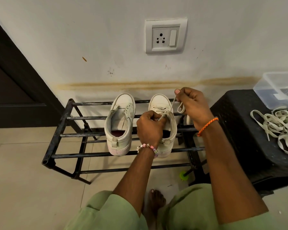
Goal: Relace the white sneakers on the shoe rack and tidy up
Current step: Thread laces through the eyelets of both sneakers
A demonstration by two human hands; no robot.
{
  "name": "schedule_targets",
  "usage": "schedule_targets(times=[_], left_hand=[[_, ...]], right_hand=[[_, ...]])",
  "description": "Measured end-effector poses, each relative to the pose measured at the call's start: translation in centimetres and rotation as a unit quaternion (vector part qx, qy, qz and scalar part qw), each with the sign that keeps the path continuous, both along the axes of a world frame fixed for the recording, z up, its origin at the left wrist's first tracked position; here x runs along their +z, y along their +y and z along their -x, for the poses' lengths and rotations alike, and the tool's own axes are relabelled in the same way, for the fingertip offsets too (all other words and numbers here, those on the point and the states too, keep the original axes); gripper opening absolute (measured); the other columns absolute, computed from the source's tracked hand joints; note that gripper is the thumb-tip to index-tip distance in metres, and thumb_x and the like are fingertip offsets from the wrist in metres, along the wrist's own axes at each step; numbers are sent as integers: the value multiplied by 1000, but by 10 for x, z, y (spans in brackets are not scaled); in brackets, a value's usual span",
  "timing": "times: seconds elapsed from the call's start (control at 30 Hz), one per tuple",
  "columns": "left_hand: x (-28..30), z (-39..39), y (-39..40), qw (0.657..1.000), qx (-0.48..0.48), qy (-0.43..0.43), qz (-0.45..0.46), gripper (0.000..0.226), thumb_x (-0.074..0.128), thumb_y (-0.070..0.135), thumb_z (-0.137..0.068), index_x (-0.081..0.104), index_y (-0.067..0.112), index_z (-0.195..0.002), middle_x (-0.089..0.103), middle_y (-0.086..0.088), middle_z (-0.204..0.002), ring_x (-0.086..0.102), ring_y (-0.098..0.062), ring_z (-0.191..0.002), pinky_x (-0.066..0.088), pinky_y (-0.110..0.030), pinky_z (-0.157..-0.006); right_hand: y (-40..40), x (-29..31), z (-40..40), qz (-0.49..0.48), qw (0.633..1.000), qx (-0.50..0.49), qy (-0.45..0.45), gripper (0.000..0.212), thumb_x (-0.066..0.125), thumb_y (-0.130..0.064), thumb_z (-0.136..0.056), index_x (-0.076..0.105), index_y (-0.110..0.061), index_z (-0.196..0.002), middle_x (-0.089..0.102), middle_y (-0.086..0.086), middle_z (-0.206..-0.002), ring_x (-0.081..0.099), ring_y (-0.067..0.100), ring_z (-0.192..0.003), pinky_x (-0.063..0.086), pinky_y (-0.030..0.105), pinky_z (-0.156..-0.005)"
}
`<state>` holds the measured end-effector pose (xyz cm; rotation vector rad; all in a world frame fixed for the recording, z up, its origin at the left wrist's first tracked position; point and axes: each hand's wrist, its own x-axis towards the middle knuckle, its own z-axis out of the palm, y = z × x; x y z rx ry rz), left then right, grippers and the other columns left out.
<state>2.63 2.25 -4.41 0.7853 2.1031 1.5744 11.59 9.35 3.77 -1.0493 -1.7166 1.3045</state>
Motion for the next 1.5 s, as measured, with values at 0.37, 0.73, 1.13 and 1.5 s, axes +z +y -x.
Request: schedule_targets(times=[0.37, 0.73, 1.13, 1.5], left_hand=[[18, 20, -13, 990, -99, -98, 31, 36, 74, 44, -76, 65, 13, -93, 66, 2, -86, 63, -12, -80, 53, -28, -70], [25, 33, -19, 986, -154, 35, 47, 17, 68, 34, -84, 74, 19, -89, 69, 10, -83, 63, -5, -78, 54, -27, -73], [45, 31, -10, 978, -156, 26, 140, 12, 77, 17, -77, 75, 11, -87, 73, -6, -87, 68, -19, -84, 56, -32, -79], [42, 38, -11, 954, -80, -266, 112, 17, 71, 5, -82, 62, 12, -69, 70, -17, -92, 67, -31, -88, 56, -48, -82]], right_hand=[[7, -12, -12, 30, 970, -71, -232, 27, 38, -32, -97, 50, -8, -97, 52, 4, -81, 49, 18, -76, 37, 32, -71], [19, 4, -8, -43, 960, -78, -264, 31, 37, -8, -89, 65, 4, -93, 57, 19, -92, 46, 20, -68, 36, 27, -54], [0, -5, -2, -134, 944, -103, -283, 16, 64, -18, -89, 70, -4, -93, 68, 11, -97, 59, 19, -90, 42, 24, -79], [-35, -39, 20, -248, 921, -7, -300, 17, 58, -14, -90, 68, -4, -100, 62, 15, -101, 56, 27, -98, 46, 35, -84]])
